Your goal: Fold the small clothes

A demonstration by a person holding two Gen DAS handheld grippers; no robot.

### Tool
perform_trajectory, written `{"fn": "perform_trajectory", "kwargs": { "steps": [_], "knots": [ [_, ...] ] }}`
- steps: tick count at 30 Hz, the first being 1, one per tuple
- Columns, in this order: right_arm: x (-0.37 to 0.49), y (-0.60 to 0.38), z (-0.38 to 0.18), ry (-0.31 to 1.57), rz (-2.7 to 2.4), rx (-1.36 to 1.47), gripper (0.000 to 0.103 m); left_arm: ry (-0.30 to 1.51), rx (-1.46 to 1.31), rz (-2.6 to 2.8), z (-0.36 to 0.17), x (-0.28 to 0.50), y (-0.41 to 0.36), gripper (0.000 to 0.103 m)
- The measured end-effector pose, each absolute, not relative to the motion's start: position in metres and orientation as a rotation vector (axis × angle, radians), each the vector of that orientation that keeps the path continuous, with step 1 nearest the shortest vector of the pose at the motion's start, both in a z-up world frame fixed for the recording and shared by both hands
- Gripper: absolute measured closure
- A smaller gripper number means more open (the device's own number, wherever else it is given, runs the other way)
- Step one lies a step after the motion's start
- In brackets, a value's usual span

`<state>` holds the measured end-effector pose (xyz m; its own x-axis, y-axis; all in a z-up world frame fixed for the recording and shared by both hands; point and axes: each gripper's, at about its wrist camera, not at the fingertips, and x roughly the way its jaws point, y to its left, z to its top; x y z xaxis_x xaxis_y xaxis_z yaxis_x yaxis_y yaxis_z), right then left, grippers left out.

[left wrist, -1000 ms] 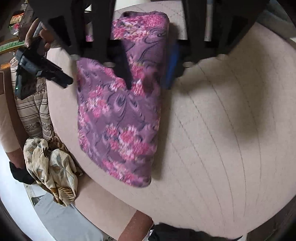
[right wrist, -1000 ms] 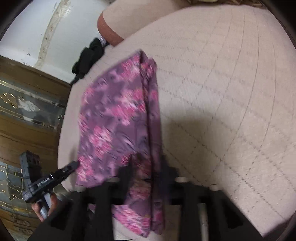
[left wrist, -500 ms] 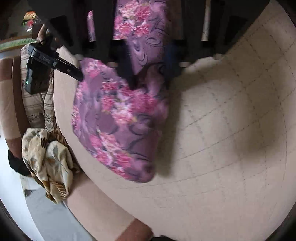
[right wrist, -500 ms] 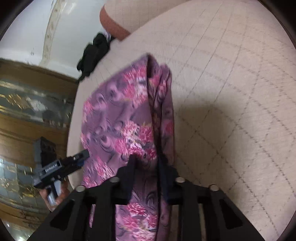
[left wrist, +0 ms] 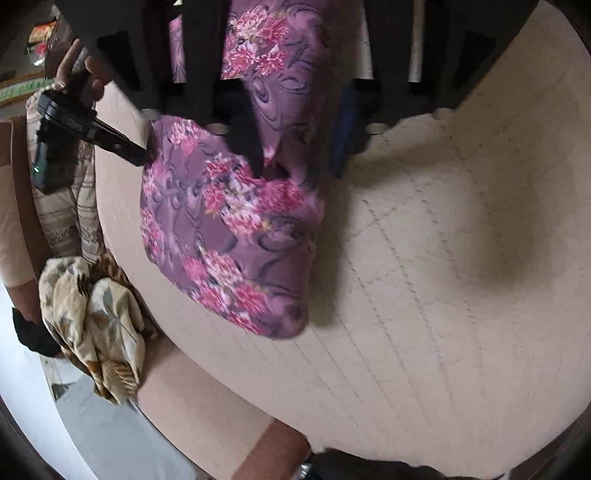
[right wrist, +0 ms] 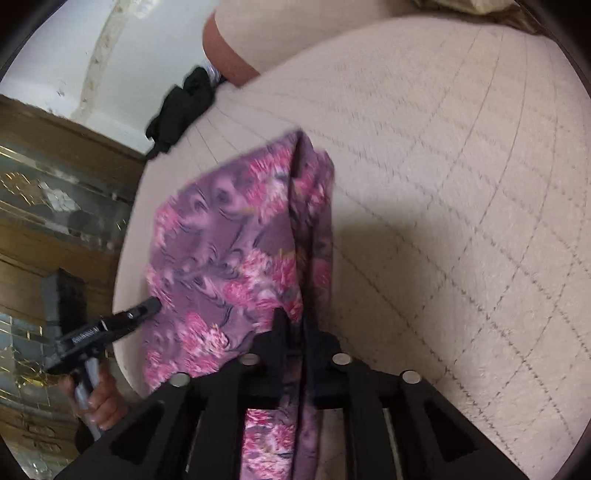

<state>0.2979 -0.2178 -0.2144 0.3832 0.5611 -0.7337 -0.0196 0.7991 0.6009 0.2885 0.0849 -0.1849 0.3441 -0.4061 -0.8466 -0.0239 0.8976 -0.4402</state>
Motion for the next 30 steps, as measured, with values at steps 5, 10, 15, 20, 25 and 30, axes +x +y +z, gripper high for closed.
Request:
{"fn": "perform_trajectory", "kwargs": {
  "steps": [5, 10, 15, 20, 25, 30],
  "knots": [
    [0.321, -0.215, -0.200, 1.116, 0.374, 0.577, 0.051, 1.191, -0.422, -0.220, -0.159, 0.305, 0.090, 0.046],
    [0.350, -0.214, -0.223, 1.150, 0.399, 0.621, 0.081, 1.238, -0.482, -0.282, -0.183, 0.341, 0.088, 0.054],
    [0.341, -0.224, -0.224, 1.099, 0.370, 0.616, 0.097, 1.205, -0.537, -0.326, -0.194, 0.335, 0.090, 0.075],
    [0.345, -0.212, -0.226, 1.111, 0.304, 0.468, 0.099, 1.183, -0.416, -0.280, -0.194, 0.336, 0.076, 0.075],
    [0.337, -0.222, -0.211, 1.082, 0.346, 0.529, 0.094, 1.145, -0.439, -0.279, -0.179, 0.331, 0.081, 0.069],
    [0.338, -0.230, -0.196, 1.023, 0.343, 0.562, 0.050, 1.065, -0.475, -0.248, -0.169, 0.333, 0.095, 0.041]
  ]
}}
